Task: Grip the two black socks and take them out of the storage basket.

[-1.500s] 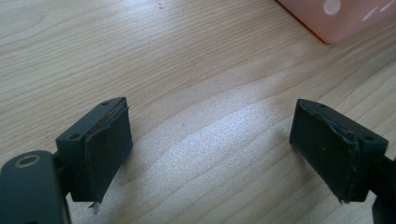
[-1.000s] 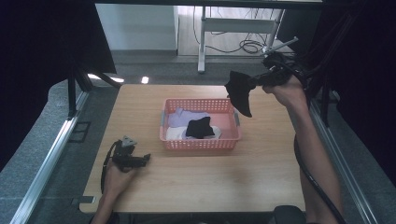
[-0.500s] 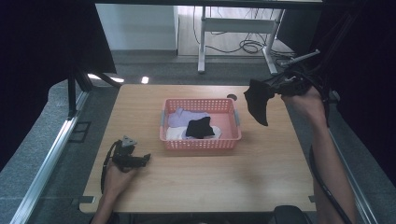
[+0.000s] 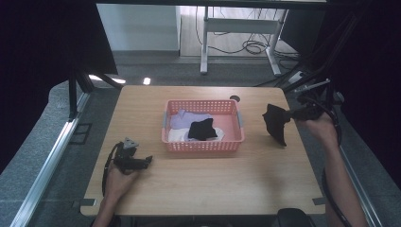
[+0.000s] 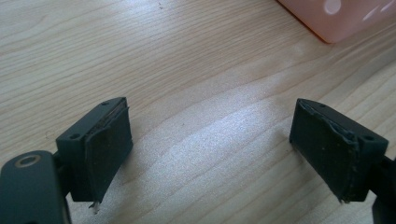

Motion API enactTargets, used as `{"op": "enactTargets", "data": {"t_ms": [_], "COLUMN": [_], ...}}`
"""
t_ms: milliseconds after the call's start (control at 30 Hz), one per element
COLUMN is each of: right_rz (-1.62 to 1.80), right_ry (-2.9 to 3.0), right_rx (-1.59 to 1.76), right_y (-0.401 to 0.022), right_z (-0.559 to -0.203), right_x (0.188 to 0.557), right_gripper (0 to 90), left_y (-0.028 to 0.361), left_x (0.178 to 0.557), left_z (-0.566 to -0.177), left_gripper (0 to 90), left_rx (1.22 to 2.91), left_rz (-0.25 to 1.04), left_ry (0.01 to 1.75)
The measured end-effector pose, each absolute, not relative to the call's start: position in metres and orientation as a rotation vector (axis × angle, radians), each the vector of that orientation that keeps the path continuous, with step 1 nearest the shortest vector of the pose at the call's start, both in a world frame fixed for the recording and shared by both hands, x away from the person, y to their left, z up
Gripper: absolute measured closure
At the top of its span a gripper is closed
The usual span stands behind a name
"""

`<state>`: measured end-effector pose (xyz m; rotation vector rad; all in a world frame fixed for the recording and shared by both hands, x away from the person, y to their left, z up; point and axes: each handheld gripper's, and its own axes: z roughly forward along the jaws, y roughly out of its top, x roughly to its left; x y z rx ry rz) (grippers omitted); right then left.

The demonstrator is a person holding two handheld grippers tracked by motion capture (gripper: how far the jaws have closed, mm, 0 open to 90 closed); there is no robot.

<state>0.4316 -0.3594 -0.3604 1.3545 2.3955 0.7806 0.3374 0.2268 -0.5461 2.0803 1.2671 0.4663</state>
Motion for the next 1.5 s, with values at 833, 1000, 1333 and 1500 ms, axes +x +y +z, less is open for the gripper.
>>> {"op": "enactTargets", "data": {"t_ms": [833,1000,1333,1500], "right_rz": [0.701,0.712,0.833,0.877], "right_ry": [2.496,2.437,2.442,2.465], "right_rx": [1.487,1.463,1.353,1.297], "right_y": [-0.357,-0.354,-0.322,-0.300], "right_z": [-0.473,-0.454,-0.420,-0.407], "right_x": [0.427,0.428,0.436,0.442], "right_gripper": [58.4,45.9,32.6,30.6], "left_y": [0.227,0.227,0.227,0.227], "left_x": [0.337,0.337,0.337,0.337], "left_z": [-0.546,-0.546,-0.546,-0.546], "left_gripper": [12.8,12.8,12.7,12.8], "left_rx": [2.083,2.083,2.081,2.080], "left_rz": [0.465,0.465,0.465,0.466], "left_ry": [1.268,1.268,1.267,1.268]}}
